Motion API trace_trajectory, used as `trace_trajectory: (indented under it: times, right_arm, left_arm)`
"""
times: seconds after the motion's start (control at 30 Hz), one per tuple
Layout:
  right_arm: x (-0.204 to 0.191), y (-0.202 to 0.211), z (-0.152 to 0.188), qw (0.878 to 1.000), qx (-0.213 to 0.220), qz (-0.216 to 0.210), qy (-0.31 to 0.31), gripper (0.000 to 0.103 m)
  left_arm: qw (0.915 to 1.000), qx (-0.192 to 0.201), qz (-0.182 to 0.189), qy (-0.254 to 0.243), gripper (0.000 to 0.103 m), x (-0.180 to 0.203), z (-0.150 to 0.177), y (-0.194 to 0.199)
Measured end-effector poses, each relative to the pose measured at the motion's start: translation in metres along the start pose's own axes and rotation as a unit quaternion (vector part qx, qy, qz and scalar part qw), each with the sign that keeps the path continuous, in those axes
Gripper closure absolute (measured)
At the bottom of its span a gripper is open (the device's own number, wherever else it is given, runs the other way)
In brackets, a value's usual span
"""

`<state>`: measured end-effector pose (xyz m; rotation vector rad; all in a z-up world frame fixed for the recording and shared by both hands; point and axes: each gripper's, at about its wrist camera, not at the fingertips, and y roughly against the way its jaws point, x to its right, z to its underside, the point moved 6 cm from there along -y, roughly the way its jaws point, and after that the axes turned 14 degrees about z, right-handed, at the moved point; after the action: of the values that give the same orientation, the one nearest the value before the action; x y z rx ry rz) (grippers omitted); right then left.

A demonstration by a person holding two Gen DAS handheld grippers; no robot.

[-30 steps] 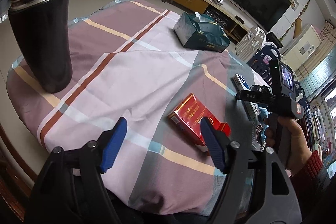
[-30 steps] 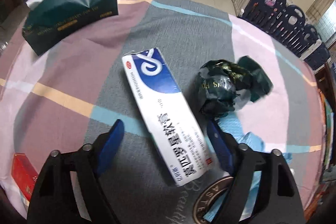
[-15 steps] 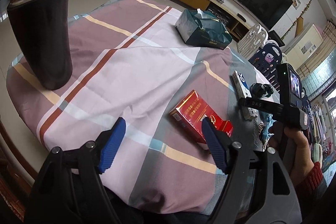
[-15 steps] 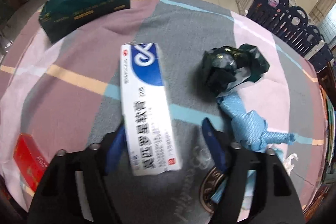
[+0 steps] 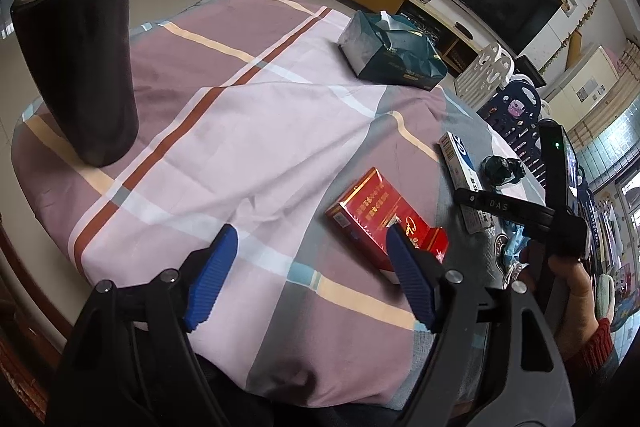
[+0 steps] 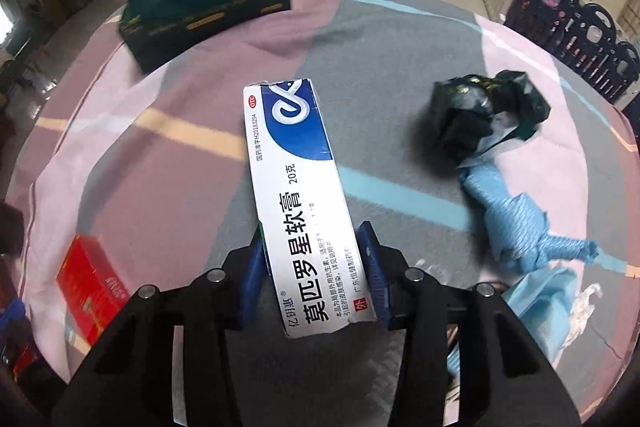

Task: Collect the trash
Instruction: 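Grasp the white medicine box with the right tool while the left tool grasps the red cigarette box, then lift both boxes off the table and carry them over the white basket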

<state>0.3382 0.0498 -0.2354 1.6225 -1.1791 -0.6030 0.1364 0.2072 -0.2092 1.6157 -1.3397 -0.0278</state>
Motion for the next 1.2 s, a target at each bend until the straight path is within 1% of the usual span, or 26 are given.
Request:
trace_trajectory:
  times: [0.13,0.2,0.4,0.5,0.53,0.57,0.63,0.7,0.77,0.87,0.93,0.97,1.03,1.1,1.2]
  right_arm:
    - [-0.013,0.014,0.021,0.997,-0.017,-0.070,-0.028,0.058]
    - [-0.026,0.022,0.034,0.995,-0.023,-0.092,-0.024,0.058]
    - [-0.069,0.053,0.068,0.992,-0.024,-0.122,0.023,0.058]
    - [-0.087,0.064,0.089,0.986,-0.041,-0.154,0.040,0.058]
    - [-0.089,0.066,0.093,0.986,-0.041,-0.157,0.042,0.058]
    - [-0.087,0.069,0.096,0.987,-0.037,-0.152,0.041,0.058]
    - [-0.071,0.074,0.099,0.994,-0.017,-0.109,0.022,0.058]
    - [-0.044,0.074,0.103,0.997,-0.008,-0.069,-0.015,0.058]
    - [-0.022,0.076,0.110,0.998,-0.008,-0.047,-0.049,0.058]
    - [0.002,0.080,0.124,0.996,-0.008,-0.038,-0.075,0.058]
    - [0.008,0.082,0.133,0.996,-0.008,-0.035,-0.087,0.058]
    - [0.010,0.082,0.138,0.995,-0.011,-0.041,-0.094,0.058]
    - [0.014,0.081,0.147,0.993,-0.020,-0.052,-0.109,0.058]
    - [0.014,0.079,0.154,0.991,-0.028,-0.058,-0.118,0.058]
    - [0.008,0.075,0.160,0.991,-0.037,-0.053,-0.120,0.058]
  left_arm:
    - [1.0000,0.000,-0.001,0.000,0.026,0.001,-0.001,0.000]
    - [1.0000,-0.001,0.000,0.000,0.026,0.001,-0.001,-0.001]
    - [0.9998,-0.004,0.004,0.019,0.025,-0.004,0.000,-0.003]
    - [0.9996,-0.003,0.005,0.027,0.024,-0.007,0.000,-0.003]
    - [0.9996,-0.003,0.004,0.029,0.024,-0.008,0.000,-0.004]
    - [0.9995,-0.004,0.003,0.030,0.023,-0.008,0.000,-0.004]
    - [0.9995,-0.009,0.002,0.029,0.021,-0.008,0.001,-0.006]
    - [0.9995,-0.020,0.004,0.024,0.019,-0.005,0.005,-0.010]
    - [0.9991,-0.038,0.011,0.013,0.018,0.002,0.010,-0.019]
    - [0.9965,-0.078,0.029,-0.005,0.018,0.017,0.021,-0.040]
    - [0.9925,-0.117,0.020,-0.029,0.018,0.028,0.026,-0.057]
    - [0.9911,-0.125,0.017,-0.041,0.018,0.033,0.026,-0.061]
    - [0.9895,-0.133,0.013,-0.057,0.018,0.040,0.026,-0.065]
    - [0.9876,-0.143,-0.001,-0.064,0.018,0.040,0.028,-0.069]
    - [0.9865,-0.147,-0.010,-0.073,0.018,0.039,0.029,-0.069]
